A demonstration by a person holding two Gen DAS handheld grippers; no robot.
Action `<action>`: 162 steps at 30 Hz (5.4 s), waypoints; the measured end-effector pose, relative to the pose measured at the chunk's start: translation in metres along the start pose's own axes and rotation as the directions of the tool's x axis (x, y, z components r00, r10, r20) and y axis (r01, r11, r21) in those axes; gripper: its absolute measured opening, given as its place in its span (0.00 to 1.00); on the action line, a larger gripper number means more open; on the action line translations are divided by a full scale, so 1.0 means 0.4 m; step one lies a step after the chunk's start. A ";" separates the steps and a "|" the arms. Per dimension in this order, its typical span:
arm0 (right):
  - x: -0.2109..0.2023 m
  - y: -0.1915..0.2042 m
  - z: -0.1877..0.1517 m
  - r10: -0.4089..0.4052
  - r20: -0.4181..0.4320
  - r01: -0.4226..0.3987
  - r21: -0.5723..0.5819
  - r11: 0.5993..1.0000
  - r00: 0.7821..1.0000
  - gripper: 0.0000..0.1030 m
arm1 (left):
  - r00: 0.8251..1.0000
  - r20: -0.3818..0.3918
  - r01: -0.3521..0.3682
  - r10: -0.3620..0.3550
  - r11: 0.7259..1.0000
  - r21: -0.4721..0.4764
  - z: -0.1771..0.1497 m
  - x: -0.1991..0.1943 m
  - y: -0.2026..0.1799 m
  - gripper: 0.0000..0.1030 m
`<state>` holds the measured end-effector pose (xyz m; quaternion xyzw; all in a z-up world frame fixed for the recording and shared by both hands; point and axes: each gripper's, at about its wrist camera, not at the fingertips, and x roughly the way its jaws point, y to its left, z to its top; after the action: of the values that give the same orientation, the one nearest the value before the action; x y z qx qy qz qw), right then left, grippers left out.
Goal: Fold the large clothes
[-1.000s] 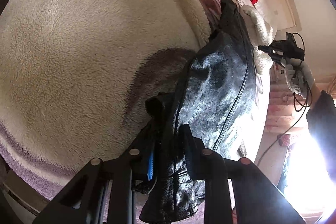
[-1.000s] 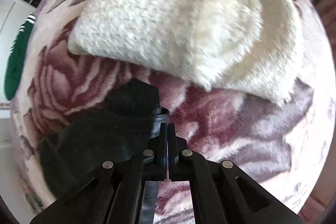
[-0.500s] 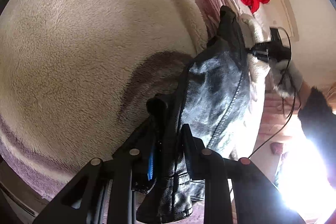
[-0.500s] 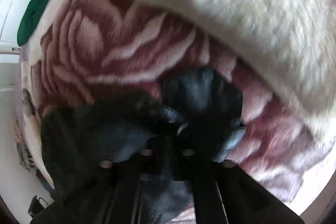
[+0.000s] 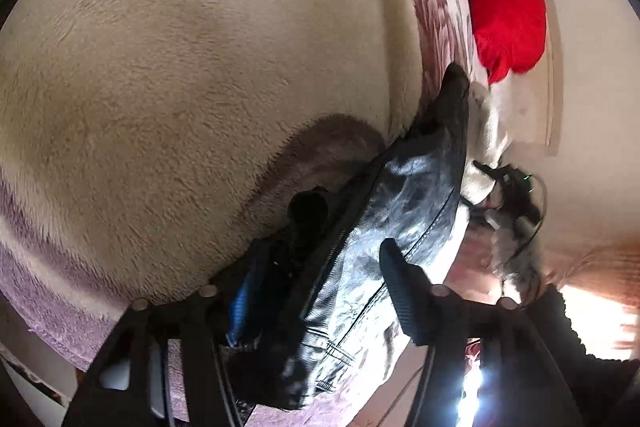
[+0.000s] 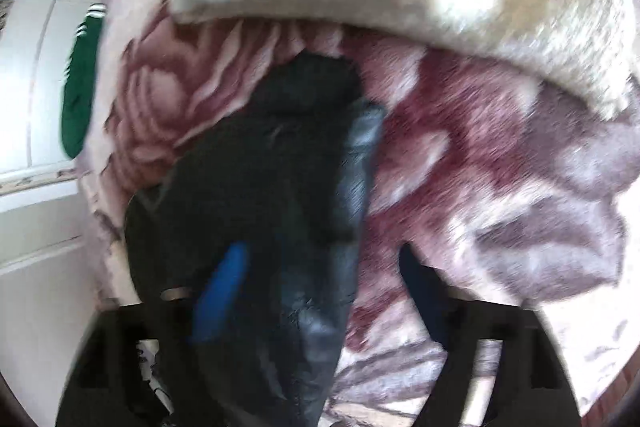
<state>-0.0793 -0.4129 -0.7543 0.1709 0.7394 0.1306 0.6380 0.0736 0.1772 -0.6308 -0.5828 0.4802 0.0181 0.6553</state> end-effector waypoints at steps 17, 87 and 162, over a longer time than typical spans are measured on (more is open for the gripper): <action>0.068 -0.028 -0.219 0.118 -0.026 -0.114 0.121 0.986 0.993 0.65 | 0.981 0.142 -0.125 0.134 0.989 -0.073 -0.095 -0.135 0.028 0.54; 0.370 0.637 0.012 -0.550 0.023 0.540 -0.229 0.810 0.835 0.69 | 0.970 0.057 -0.229 0.238 0.799 0.556 -0.028 -0.069 -0.140 0.15; 0.058 -0.245 -0.624 0.376 0.260 -0.450 0.351 0.822 0.889 0.55 | 0.957 -0.113 -0.162 0.267 0.815 0.556 0.082 0.126 -0.472 0.44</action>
<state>-0.3373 -0.4859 -0.7775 0.4655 0.6348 0.0956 0.6093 0.2308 0.1156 -0.5273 -0.3150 0.5875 -0.0987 0.7389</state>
